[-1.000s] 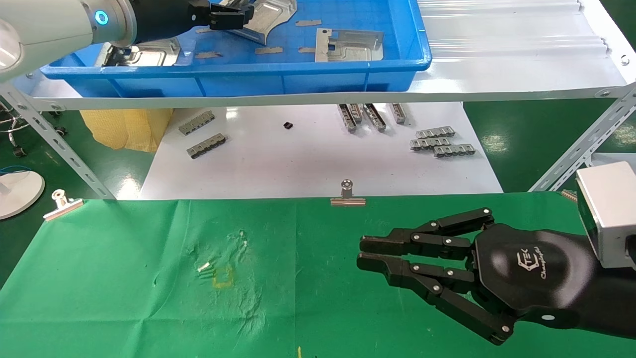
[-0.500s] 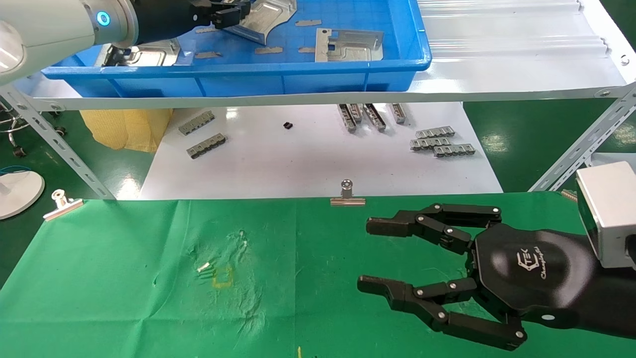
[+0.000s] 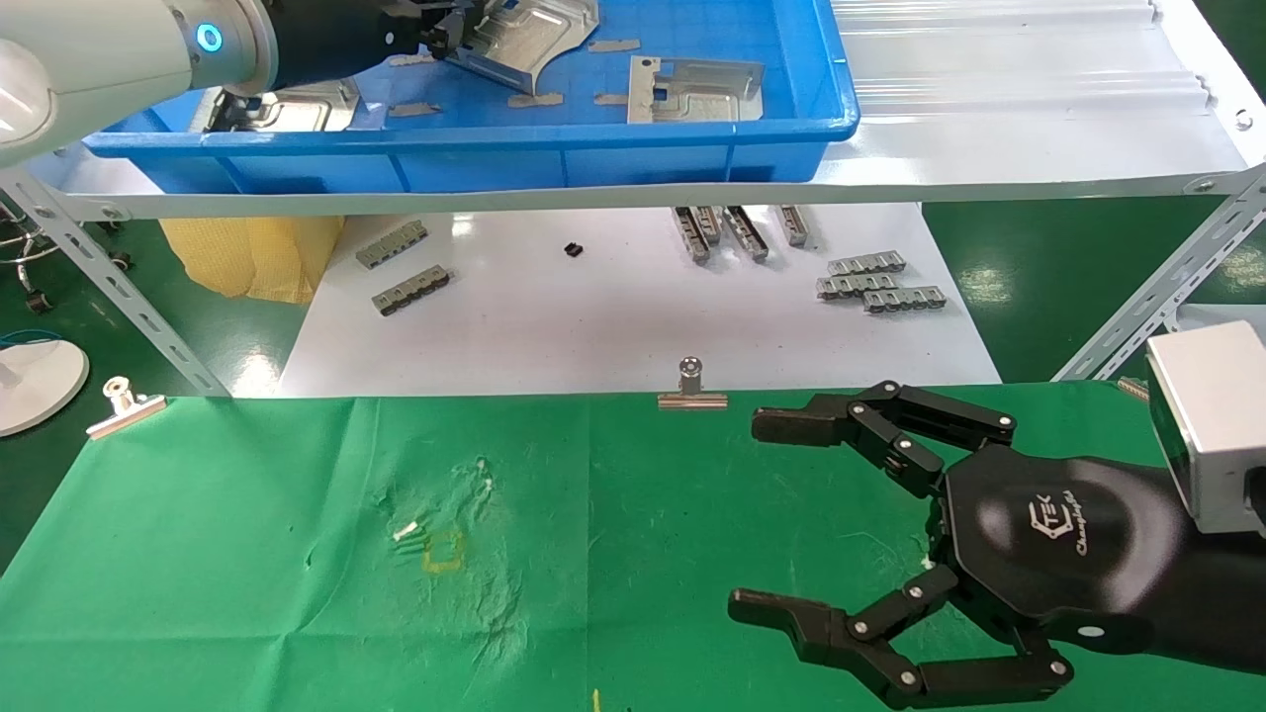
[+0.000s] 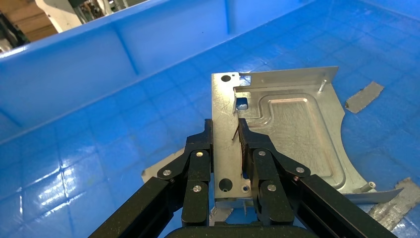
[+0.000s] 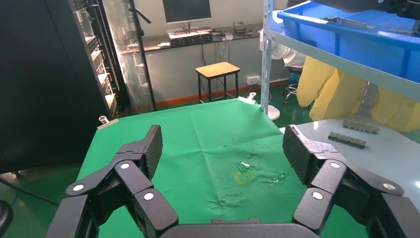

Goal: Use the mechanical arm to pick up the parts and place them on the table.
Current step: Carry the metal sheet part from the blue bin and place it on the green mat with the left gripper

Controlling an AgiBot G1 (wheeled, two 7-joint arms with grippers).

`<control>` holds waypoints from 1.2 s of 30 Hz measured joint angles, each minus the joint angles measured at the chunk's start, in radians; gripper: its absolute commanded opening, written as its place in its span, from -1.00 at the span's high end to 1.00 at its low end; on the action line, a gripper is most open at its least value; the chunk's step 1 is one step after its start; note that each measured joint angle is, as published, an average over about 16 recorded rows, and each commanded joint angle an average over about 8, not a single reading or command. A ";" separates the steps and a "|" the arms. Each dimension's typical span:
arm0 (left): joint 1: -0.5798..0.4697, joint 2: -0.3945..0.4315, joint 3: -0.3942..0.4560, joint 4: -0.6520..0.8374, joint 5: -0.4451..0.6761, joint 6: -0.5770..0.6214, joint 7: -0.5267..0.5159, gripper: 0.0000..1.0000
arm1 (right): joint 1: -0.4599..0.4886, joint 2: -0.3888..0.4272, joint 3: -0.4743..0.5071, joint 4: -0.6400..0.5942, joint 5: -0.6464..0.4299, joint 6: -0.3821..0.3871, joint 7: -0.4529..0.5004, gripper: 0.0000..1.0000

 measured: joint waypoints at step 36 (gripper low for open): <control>0.106 -0.422 -0.041 -0.302 -0.268 0.883 0.244 1.00 | 0.000 0.000 0.000 0.000 0.000 0.000 0.000 -1.00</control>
